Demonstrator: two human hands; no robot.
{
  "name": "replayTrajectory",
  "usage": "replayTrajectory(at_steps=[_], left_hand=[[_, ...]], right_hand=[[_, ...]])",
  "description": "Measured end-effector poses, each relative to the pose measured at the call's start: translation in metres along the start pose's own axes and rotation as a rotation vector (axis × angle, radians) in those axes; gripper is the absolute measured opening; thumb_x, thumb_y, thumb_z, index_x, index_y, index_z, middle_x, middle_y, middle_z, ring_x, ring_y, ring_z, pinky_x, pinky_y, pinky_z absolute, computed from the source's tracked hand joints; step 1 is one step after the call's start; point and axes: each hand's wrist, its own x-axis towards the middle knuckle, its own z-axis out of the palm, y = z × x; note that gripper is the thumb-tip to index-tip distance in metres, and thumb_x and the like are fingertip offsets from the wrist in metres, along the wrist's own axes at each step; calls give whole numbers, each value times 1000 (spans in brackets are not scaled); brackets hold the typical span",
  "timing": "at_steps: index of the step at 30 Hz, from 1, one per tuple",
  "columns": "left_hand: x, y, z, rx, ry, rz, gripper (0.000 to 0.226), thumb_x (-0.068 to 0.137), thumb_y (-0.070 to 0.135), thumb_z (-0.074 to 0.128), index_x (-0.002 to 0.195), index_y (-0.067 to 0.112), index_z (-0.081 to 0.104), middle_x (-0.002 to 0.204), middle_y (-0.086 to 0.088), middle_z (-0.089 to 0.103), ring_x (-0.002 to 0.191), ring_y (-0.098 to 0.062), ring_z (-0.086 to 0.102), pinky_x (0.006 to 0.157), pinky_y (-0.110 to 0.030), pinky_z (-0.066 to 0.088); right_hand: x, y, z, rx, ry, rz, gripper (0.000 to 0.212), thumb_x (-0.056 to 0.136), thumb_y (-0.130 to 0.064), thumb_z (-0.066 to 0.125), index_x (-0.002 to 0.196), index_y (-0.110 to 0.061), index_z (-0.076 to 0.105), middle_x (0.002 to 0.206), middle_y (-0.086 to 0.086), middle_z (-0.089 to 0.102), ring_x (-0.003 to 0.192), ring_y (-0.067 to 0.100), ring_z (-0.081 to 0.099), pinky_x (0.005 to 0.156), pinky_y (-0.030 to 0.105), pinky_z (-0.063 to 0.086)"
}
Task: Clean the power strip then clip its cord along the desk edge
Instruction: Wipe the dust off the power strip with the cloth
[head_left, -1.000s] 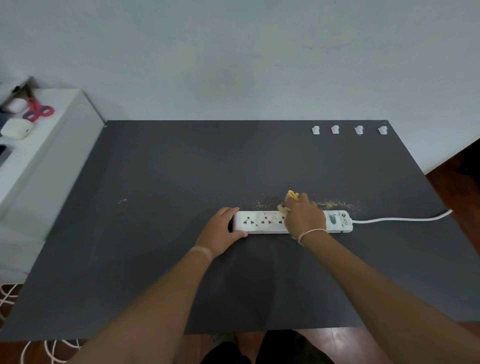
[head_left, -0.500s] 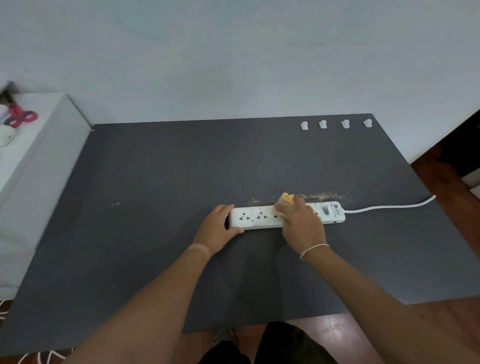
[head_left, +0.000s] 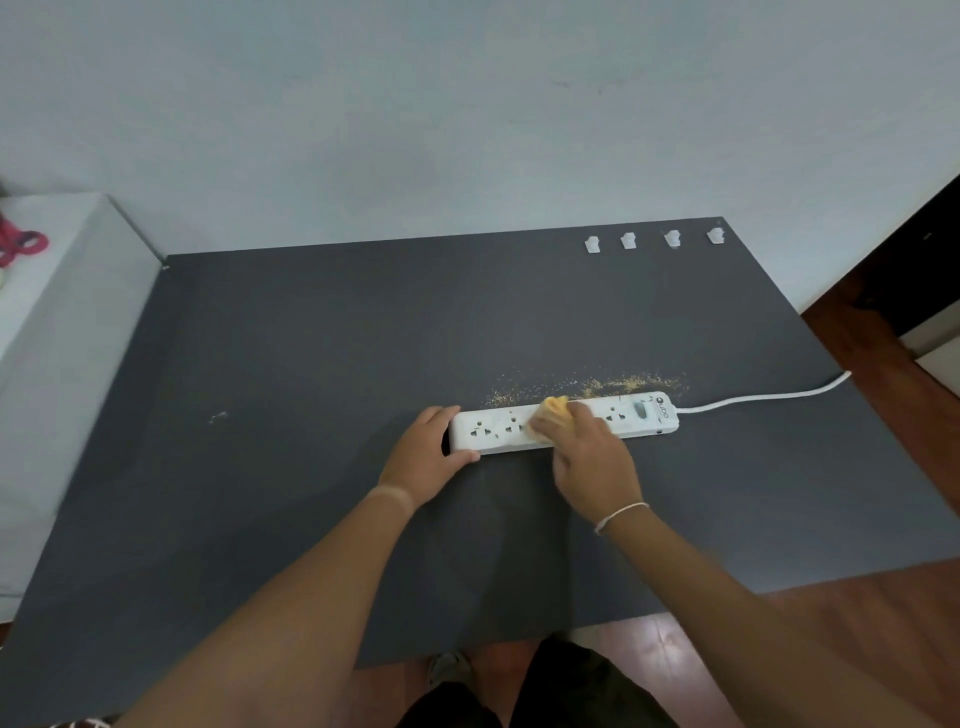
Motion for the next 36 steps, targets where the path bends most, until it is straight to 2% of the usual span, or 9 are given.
replayTrajectory(at_steps=[2,5,8,13,17,24,28,33,36], left_hand=[[1,1,-1,9,-9,-1,67,78,27,70,136,14,39,139,0,43,126,-17,42,102,-24,31],[1,0,-1,14,-16,-1,67,79,28,69,137,15,39,139,0,43,127,-17,42,102,-24,31],[0,1,0,13,-14,-9,66,79,27,69,137,14,39,139,-1,43,126,-17,42,101,-24,31],[1,4,-2,26,-35,-31,67,79,26,69,137,14,39,139,-1,42,127,-17,41,100,-22,29],[1,9,0,29,-23,-72,67,79,24,70,137,14,39,140,-1,42,128,-18,41,102,-24,29],[0,32,9,200,59,-94,86,71,38,73,142,18,29,145,0,33,134,-21,32,113,-36,29],[7,69,32,319,42,37,78,75,40,68,140,19,33,144,1,36,133,-20,32,113,-32,27],[22,121,76,400,-51,158,68,82,37,62,141,19,33,144,-1,38,133,-22,33,113,-32,26],[31,146,98,416,-60,173,66,85,34,59,142,16,30,147,-3,36,135,-23,32,114,-33,25]], right_hand=[[-3,-6,5,-15,-63,-52,38,69,-7,46,96,-20,69,104,19,64,64,36,59,54,38,53],[5,13,-3,-10,-38,128,39,63,7,63,93,-17,70,97,22,62,66,40,58,52,40,51],[14,33,-16,-3,17,259,35,72,6,61,97,-16,69,99,22,58,73,41,56,56,42,50],[4,44,-11,-44,-35,-44,38,71,-5,45,96,-17,70,102,23,63,66,38,58,54,38,51],[11,73,-26,3,24,268,31,70,5,64,94,-14,70,96,23,59,72,42,57,57,41,49],[10,105,-40,82,21,43,38,69,7,62,98,-17,70,93,20,59,69,38,57,53,36,49],[4,115,-40,52,-84,-160,40,70,-8,42,95,-20,70,101,20,63,69,37,60,57,38,54],[12,143,-57,72,6,128,32,69,4,63,92,-17,69,85,18,57,61,36,54,50,36,47],[9,153,-63,77,13,-22,33,74,-5,50,97,-18,69,89,17,59,62,34,53,52,34,46]])
